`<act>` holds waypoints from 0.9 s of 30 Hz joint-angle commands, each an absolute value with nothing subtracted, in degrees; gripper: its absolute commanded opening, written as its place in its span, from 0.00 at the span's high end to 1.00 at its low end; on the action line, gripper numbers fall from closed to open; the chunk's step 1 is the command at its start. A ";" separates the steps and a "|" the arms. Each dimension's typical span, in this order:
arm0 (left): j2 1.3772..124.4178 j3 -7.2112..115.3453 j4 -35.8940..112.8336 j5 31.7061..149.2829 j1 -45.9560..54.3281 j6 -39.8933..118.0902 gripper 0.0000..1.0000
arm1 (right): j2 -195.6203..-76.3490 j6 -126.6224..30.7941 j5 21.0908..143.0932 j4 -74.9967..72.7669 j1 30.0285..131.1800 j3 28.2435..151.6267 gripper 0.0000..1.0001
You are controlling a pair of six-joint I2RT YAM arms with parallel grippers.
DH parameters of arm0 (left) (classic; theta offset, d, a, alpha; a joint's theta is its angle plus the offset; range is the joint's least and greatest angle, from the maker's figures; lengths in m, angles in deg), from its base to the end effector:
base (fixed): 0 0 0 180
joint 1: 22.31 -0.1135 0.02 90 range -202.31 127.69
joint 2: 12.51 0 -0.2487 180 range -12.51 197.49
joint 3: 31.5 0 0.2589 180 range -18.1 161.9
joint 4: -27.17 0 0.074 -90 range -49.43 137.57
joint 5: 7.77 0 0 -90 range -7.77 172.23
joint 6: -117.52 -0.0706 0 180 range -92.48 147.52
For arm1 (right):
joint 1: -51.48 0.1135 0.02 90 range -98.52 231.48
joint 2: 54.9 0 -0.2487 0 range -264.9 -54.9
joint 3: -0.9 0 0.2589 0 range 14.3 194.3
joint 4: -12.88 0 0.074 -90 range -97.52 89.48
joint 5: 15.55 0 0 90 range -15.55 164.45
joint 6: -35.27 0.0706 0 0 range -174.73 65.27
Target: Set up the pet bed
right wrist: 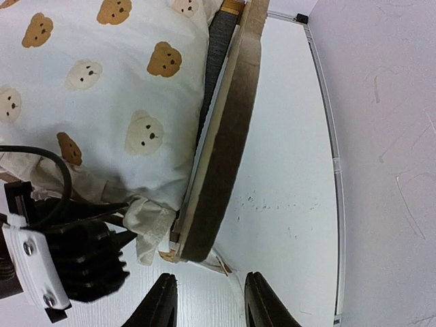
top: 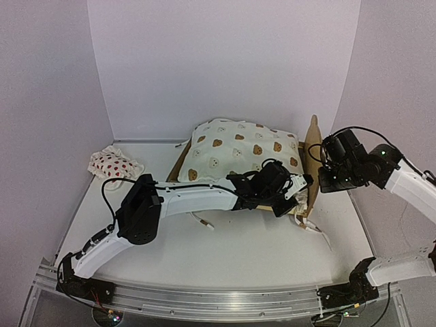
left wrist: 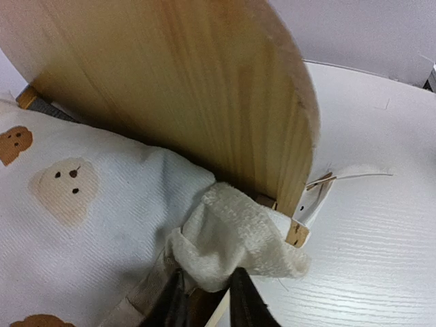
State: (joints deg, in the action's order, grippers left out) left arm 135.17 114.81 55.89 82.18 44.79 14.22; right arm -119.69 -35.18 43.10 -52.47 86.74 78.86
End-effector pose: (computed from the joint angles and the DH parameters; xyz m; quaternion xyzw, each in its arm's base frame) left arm 0.2390 -0.5657 0.1678 0.5591 0.6619 -0.2256 0.4455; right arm 0.2241 0.1135 0.2914 -0.0377 0.9143 -0.0833 0.3947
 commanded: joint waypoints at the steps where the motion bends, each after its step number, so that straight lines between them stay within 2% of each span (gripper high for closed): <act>1: 134.25 114.78 50.69 80.38 42.88 13.94 0.93 | -118.39 -35.31 43.75 -53.15 86.41 78.42 0.65; 2: 133.70 114.33 50.34 81.19 42.88 14.03 0.98 | -118.29 -35.30 43.86 -53.16 86.44 78.42 0.65; 3: 133.20 113.61 49.73 81.58 42.89 14.14 0.99 | -118.16 -35.29 43.94 -53.22 86.38 78.44 0.65; 9: 129.94 110.43 47.05 84.77 42.85 15.88 1.00 | -117.75 -35.24 44.39 -53.57 86.37 78.93 0.65; 14: 126.59 109.56 46.07 80.63 42.83 18.44 1.00 | -116.83 -35.58 45.82 -53.89 86.38 79.52 0.63; 20: 120.60 106.91 44.90 76.61 41.58 22.66 1.00 | -114.55 -38.99 54.79 -53.79 86.37 80.88 0.57; 27: 115.20 104.60 45.01 77.37 39.49 24.84 1.00 | -113.74 -42.10 66.89 -53.09 86.37 80.80 0.57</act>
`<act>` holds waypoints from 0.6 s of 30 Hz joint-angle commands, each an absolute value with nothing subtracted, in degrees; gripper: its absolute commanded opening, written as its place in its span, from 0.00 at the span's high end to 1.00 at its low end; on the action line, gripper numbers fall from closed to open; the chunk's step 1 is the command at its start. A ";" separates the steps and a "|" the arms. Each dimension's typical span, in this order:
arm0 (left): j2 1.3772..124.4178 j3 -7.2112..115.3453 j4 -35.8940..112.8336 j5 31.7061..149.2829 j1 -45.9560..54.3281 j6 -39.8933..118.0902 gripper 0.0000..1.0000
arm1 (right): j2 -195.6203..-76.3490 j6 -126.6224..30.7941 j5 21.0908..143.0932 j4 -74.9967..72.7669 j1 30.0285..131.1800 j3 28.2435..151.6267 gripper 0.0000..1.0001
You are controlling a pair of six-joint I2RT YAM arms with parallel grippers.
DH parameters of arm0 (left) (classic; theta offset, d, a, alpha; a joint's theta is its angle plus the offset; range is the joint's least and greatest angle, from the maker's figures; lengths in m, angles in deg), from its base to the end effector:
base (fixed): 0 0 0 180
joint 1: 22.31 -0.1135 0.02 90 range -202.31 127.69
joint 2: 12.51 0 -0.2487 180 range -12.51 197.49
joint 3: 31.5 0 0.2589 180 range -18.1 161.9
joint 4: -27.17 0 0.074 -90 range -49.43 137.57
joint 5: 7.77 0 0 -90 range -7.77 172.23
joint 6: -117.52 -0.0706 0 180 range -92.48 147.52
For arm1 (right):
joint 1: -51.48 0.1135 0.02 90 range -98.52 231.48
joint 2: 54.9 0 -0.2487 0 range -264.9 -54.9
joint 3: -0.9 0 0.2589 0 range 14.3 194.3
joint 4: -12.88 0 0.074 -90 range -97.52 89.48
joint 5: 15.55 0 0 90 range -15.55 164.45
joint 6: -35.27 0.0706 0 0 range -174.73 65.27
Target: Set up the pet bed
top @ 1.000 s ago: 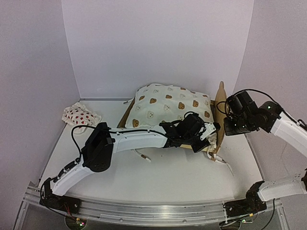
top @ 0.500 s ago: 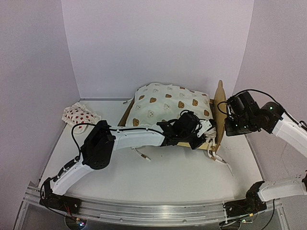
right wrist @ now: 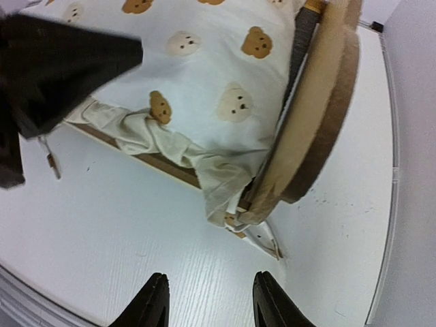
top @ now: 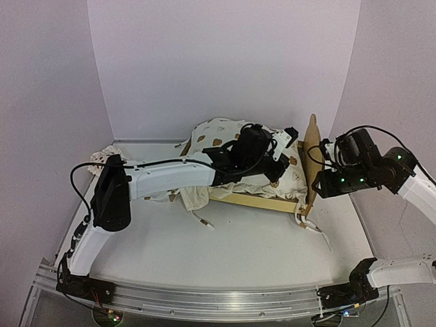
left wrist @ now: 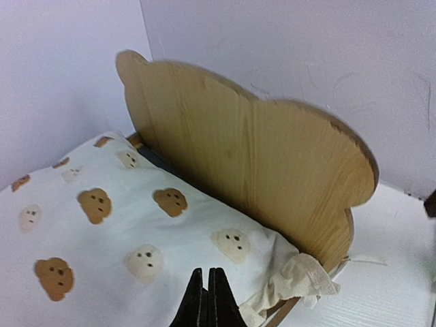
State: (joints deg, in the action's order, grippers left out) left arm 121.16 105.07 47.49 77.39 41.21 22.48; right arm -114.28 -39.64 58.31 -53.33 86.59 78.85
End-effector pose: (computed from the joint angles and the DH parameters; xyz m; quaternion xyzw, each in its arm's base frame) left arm 0.2675 -0.5237 0.2633 0.4329 0.6795 -0.2592 0.5326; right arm 0.2030 0.1187 0.3052 -0.1105 0.9180 0.0332 0.3795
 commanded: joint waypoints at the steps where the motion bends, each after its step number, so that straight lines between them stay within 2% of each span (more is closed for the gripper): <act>1: 115.18 104.62 45.70 79.26 39.34 24.44 0.99 | -113.82 -41.90 66.85 -53.04 86.38 80.72 0.57; 3: 115.80 104.76 47.20 81.30 39.30 24.01 0.90 | -113.83 -41.03 65.64 -53.01 86.40 80.61 0.56; 5: 117.18 105.19 49.09 84.28 39.30 23.83 0.74 | -113.40 -39.53 62.78 -53.00 86.37 80.51 0.55; 7: 119.21 106.15 50.84 87.31 39.28 24.16 0.60 | -112.60 -37.51 58.17 -53.11 86.38 80.63 0.50; 9: 120.98 107.22 52.05 90.01 39.30 24.62 0.50 | -110.80 -35.91 54.40 -53.42 86.38 80.91 0.46; 13: 123.71 107.67 52.07 95.66 39.30 24.67 0.35 | -107.71 -34.34 50.45 -53.88 86.37 81.99 0.42; 18: 127.25 110.24 52.09 101.65 39.59 24.66 0.26 | -105.47 -34.09 50.06 -54.70 86.38 82.32 0.41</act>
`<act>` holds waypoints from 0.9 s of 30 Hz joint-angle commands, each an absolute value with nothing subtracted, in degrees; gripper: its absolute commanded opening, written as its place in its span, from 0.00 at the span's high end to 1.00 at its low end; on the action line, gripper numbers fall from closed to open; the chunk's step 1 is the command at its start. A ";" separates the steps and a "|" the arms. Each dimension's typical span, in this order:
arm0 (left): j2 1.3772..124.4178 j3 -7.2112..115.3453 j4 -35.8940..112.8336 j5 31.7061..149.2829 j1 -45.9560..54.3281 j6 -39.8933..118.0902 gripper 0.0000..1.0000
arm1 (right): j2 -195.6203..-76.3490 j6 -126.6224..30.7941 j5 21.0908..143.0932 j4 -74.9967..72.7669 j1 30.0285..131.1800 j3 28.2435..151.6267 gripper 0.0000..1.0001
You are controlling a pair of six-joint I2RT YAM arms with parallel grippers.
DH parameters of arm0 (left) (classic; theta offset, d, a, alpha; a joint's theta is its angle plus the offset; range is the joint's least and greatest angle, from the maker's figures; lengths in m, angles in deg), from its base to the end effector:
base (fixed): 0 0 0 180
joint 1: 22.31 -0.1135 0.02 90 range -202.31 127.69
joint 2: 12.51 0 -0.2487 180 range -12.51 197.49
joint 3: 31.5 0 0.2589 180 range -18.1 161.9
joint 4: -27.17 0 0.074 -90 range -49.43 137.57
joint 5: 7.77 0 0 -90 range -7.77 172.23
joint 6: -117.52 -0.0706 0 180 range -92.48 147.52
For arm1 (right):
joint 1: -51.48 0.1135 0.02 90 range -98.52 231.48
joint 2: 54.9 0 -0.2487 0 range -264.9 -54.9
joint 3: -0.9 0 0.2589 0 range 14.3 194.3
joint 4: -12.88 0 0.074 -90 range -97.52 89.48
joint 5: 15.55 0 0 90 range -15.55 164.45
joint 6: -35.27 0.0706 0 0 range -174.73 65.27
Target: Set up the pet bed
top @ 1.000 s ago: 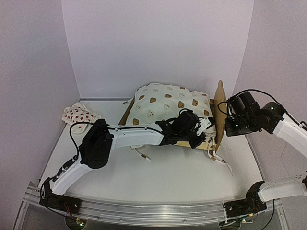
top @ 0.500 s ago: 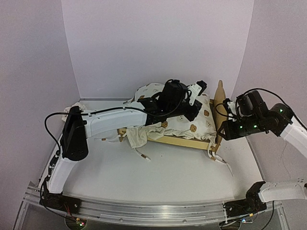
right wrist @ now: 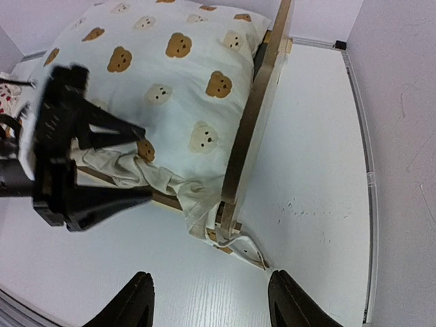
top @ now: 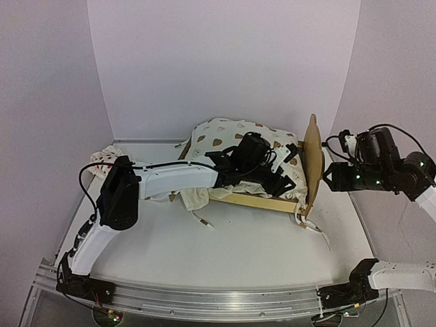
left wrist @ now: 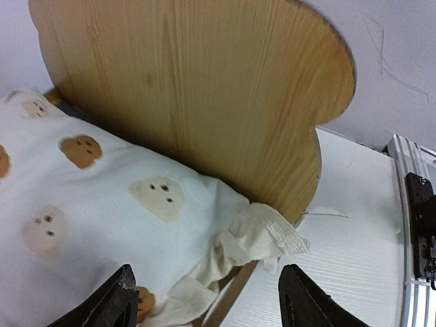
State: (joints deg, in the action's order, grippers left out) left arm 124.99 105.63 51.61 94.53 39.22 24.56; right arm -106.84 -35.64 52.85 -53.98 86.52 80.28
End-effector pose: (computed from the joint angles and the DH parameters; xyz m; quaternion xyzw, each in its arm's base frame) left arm 0.2690 -0.5276 0.2199 0.4957 0.6777 -0.3407 0.4230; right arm 0.1822 0.0960 0.3400 -0.0439 0.8907 0.0401 0.4508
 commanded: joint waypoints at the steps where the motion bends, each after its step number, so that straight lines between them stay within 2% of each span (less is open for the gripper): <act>1: 128.20 111.11 52.17 101.93 39.71 24.70 0.25 | -105.24 -34.09 50.20 -54.85 86.37 82.23 0.41; 13: 134.45 117.57 50.23 101.86 40.43 26.33 0.26 | -104.63 -34.42 51.06 -55.38 86.45 80.75 0.41; 27: 138.11 121.03 50.32 101.22 40.88 26.99 0.39 | -103.59 -34.60 51.45 -55.45 86.40 79.76 0.41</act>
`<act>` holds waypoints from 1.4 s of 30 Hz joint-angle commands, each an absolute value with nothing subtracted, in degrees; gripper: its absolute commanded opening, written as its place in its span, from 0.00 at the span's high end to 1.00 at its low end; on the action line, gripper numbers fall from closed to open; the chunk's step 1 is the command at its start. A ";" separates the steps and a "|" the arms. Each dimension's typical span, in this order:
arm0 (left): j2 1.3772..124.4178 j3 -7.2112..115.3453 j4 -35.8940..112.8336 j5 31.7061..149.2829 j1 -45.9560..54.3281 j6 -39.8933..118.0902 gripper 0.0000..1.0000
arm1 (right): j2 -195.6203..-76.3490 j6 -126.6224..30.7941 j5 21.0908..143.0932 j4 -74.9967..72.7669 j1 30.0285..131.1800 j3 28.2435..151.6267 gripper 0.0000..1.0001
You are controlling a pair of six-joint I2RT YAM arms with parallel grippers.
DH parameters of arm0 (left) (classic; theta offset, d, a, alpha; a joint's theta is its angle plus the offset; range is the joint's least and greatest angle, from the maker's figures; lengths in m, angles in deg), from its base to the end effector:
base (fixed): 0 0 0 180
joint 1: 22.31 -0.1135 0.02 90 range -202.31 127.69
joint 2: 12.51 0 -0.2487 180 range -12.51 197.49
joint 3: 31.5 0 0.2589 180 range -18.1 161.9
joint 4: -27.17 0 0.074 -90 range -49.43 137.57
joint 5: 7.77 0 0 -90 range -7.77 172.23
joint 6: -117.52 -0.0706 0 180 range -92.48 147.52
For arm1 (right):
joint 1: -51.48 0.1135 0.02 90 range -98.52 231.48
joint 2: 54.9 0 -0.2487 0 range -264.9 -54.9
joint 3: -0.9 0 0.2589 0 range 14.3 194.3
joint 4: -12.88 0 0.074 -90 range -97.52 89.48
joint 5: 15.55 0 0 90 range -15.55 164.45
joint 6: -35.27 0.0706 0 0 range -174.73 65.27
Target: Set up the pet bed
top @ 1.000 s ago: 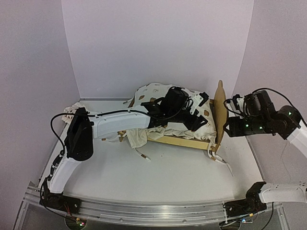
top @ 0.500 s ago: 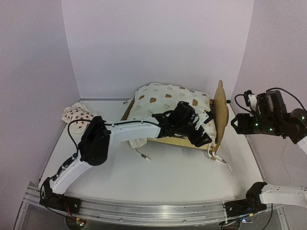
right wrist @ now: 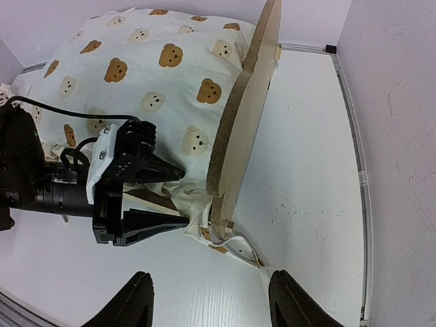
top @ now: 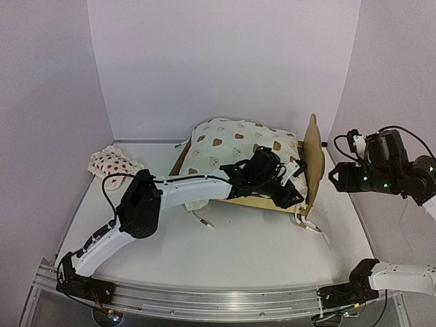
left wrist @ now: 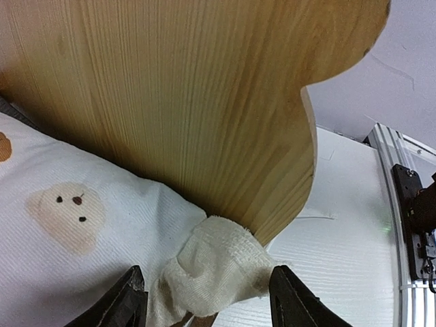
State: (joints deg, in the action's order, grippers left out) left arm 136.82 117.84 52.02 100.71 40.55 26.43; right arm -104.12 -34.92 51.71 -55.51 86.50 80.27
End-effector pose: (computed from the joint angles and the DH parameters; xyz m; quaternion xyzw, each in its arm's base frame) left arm 0.2632 -0.5626 0.1812 0.5138 0.6597 -0.3889 0.3867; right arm 0.1718 0.0871 0.3458 -0.0314 0.8857 0.0396 0.4615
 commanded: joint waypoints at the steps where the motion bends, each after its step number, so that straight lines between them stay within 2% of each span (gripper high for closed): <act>1: 138.22 121.03 50.21 101.12 40.88 26.99 0.41 | -103.56 -34.60 51.48 -55.45 86.40 79.67 0.41; 5: 138.87 121.26 49.90 100.62 40.93 26.99 0.51 | -103.24 -34.62 51.54 -55.58 86.41 79.43 0.41; 11: 137.42 120.25 47.87 99.75 41.37 26.99 0.84 | -102.77 -34.76 51.51 -55.54 86.38 79.34 0.41; 14: 136.23 120.05 47.24 99.38 41.64 26.99 0.90 | -103.10 -34.98 51.61 -55.55 86.37 79.56 0.41; 17: 134.19 118.82 46.41 97.71 41.75 28.40 1.00 | -103.56 -35.34 51.98 -55.54 86.37 80.00 0.41; 23: 126.22 111.34 42.16 91.94 41.76 29.90 1.00 | -104.79 -37.22 55.92 -55.47 86.37 80.19 0.41; 29: 120.30 109.06 42.22 86.51 41.68 29.52 1.00 | -107.16 -38.98 61.68 -53.52 86.37 79.53 0.42; 42: 111.35 103.76 42.00 77.24 40.55 28.66 1.00 | -114.26 -42.76 71.81 -43.95 86.37 77.31 0.50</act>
